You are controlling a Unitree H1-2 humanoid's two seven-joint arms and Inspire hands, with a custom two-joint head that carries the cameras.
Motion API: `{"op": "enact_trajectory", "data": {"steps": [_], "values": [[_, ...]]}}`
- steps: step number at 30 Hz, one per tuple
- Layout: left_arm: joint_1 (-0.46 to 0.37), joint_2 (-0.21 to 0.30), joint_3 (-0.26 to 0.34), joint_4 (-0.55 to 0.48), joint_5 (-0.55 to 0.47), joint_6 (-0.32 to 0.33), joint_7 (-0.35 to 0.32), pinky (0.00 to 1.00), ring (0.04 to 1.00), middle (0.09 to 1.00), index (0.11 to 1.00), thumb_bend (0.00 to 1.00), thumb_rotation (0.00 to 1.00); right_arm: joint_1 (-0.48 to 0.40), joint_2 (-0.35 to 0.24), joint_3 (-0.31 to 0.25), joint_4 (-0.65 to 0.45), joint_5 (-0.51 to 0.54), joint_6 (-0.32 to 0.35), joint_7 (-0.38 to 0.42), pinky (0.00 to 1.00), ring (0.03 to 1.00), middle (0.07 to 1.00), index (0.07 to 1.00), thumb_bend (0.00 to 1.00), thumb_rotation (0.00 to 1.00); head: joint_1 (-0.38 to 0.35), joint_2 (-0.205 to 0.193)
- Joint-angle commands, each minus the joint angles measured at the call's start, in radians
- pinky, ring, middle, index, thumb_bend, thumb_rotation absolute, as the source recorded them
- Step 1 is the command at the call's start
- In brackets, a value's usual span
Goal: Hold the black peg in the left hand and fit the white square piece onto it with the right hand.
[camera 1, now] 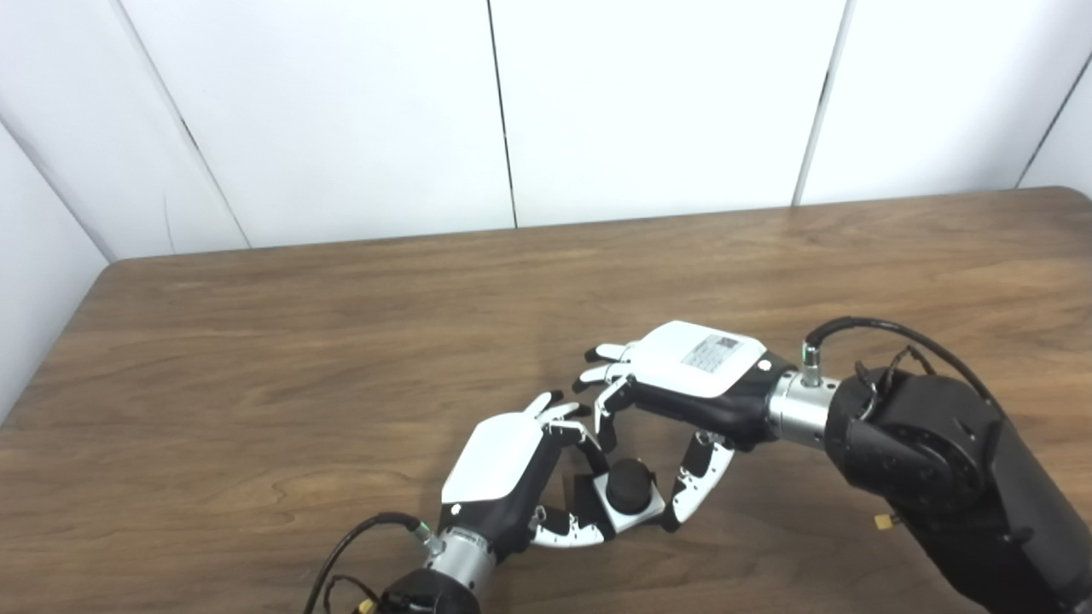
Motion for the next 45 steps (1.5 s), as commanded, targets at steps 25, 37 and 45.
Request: {"op": "enact_trajectory", "data": {"steps": [25, 37, 45], "values": [[-0.016, 0.019, -0.003, -0.038, 0.07, 0.046, -0.102, 0.89, 0.969, 0.915, 0.756, 0.73, 0.43, -0.03, -0.006, -0.038, -0.016, 0.014, 0.001, -0.025, 0.93, 0.979, 0.9, 0.608, 0.94, 0.27, 0.002, 0.007], [0.0, 0.024, 0.034, -0.126, 0.059, 0.085, -0.179, 0.95, 0.965, 0.921, 0.801, 0.83, 0.57, -0.036, -0.02, -0.076, -0.017, 0.028, 0.015, -0.03, 0.91, 0.972, 0.893, 0.621, 0.93, 0.27, 0.002, 0.006], [-0.004, 0.031, 0.079, -0.172, 0.037, 0.099, -0.211, 0.96, 0.958, 0.919, 0.821, 0.9, 0.67, -0.022, -0.038, -0.119, -0.018, 0.029, 0.027, -0.045, 0.89, 0.967, 0.895, 0.662, 0.96, 0.29, -0.004, 0.001]]}}
